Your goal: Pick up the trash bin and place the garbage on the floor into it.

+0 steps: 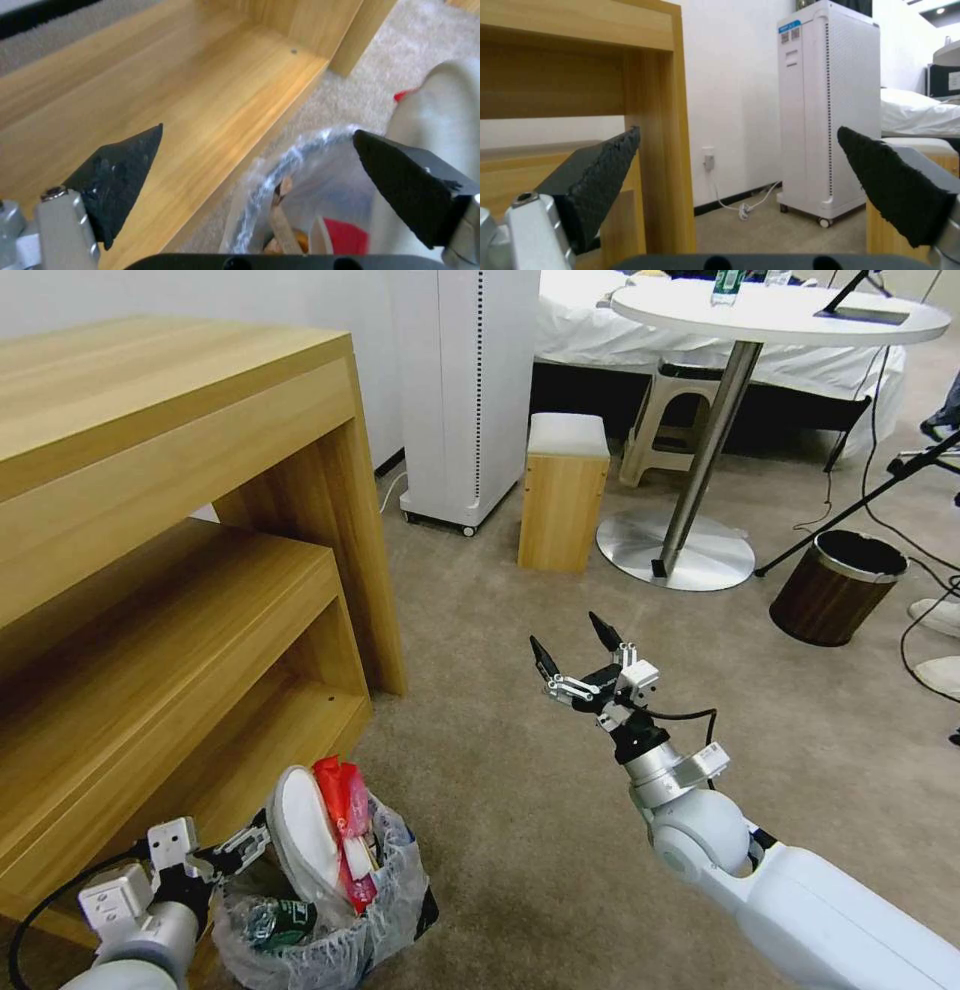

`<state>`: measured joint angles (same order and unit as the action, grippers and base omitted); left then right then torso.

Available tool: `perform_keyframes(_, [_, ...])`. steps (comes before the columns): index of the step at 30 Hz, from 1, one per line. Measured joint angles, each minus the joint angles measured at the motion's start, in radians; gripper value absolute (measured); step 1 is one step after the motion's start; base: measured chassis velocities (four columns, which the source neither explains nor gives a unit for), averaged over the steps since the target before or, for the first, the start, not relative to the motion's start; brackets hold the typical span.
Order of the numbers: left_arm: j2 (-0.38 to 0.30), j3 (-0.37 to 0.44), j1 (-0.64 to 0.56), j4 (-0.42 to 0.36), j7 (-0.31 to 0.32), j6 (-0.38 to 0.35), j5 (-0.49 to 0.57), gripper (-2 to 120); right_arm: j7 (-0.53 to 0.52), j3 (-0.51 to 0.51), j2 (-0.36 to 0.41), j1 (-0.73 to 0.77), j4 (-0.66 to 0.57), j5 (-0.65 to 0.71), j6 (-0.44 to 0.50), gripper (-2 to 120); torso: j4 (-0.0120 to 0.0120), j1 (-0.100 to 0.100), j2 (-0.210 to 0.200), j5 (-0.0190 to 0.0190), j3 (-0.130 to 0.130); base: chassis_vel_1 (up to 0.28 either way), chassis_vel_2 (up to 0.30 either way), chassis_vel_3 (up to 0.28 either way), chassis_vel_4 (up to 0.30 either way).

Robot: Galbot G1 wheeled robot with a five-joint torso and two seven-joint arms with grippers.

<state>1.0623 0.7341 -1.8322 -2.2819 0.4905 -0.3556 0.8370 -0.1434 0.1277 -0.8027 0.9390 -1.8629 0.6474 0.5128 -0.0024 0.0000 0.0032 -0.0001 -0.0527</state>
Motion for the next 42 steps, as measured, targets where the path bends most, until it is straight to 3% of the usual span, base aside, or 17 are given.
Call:
perform_keyframes(20, [0.068,0.013,-0.055,-0.124,-0.003,0.004,-0.056,99,-0.001,-0.068,-0.014,0.046,-0.007,-0.03,0.003,100,0.0001,0.0,0.0,0.0001,0.0,0.0,0.0,0.0,0.0])
perform_keyframes(29, [0.132,0.008,-0.082,-0.177,-0.051,0.022,-0.168,99,-0.056,-0.263,-0.068,0.126,-0.045,-0.057,-0.075,100,0.0001,0.0,0.0,0.0002,0.0,0.0,0.0,0.0,0.0])
perform_keyframes(32, [0.161,0.003,-0.09,-0.185,-0.064,0.03,-0.211,99,-0.174,-0.381,-0.115,0.163,-0.069,-0.098,-0.181,100,0.0002,0.0,0.0,0.0002,0.0,0.0,0.0,0.0,0.0])
perform_keyframes(35, [0.185,-0.001,-0.098,-0.192,-0.08,0.042,-0.258,99,-0.243,-0.454,-0.121,0.206,-0.084,-0.112,-0.225,100,0.0,0.0,0.0,0.0001,0.0,0.0,0.0,0.0,0.0])
perform_keyframes(42, [0.22,-0.018,-0.117,-0.208,-0.095,0.054,-0.312,99,-0.285,-0.533,-0.116,0.274,-0.066,-0.136,-0.213,100,0.0002,0.0,0.0,0.0003,0.0,0.0,0.0,0.0,0.0])
